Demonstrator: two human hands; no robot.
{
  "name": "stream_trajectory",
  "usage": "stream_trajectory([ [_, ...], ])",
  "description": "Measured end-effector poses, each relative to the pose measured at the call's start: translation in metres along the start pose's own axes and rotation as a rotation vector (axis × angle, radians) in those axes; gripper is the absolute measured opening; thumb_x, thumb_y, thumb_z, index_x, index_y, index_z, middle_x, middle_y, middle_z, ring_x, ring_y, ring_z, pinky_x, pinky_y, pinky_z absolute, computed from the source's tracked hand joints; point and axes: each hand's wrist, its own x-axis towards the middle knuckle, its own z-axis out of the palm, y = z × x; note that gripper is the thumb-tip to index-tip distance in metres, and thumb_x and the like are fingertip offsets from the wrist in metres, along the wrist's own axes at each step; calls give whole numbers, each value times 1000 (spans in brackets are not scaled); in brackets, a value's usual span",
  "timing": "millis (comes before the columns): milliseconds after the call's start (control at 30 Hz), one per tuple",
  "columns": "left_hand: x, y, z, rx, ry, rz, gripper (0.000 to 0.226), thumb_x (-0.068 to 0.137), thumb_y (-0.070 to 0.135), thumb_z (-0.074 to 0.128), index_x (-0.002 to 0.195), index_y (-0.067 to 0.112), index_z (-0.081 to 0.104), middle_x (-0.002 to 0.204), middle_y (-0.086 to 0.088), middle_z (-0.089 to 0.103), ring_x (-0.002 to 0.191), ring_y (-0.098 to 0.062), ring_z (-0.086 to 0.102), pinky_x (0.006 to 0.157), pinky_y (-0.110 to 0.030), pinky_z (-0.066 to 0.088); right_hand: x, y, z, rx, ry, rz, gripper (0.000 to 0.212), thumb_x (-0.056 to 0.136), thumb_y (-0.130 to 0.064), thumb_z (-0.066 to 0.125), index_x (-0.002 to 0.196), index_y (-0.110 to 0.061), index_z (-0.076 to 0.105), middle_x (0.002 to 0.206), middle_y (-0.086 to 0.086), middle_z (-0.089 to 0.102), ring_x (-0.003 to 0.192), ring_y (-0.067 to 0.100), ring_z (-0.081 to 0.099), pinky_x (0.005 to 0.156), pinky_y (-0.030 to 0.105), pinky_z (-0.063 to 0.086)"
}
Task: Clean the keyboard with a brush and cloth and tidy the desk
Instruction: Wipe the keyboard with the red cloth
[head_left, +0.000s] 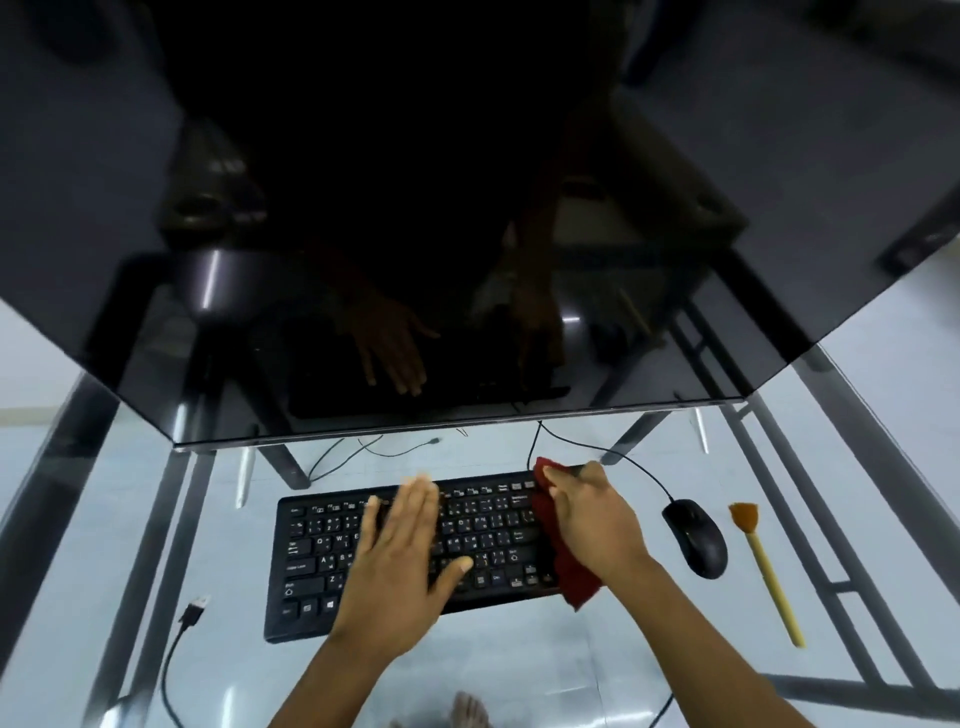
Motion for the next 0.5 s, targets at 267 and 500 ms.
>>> stream_trajectory([
  [267, -55, -78, -14, -260, 72, -403, 121, 66, 94, 26, 155, 16, 0, 160, 11, -12, 146, -3, -17, 119, -39, -12, -3, -105, 32, 69, -62, -398, 31, 102, -27, 45, 132, -27, 54, 97, -7, 34, 67, 12, 50, 66, 31, 50],
  [500, -58, -84, -11, -340, 118, -356, 120, 69, 91, 37, 155, 15, 0, 162, 8, -6, 147, -5, -11, 121, -38, -4, 6, -133, 34, 26, -116, -526, 35, 103, -31, 44, 137, -33, 52, 98, -6, 38, 75, 19, 55, 64, 28, 44],
])
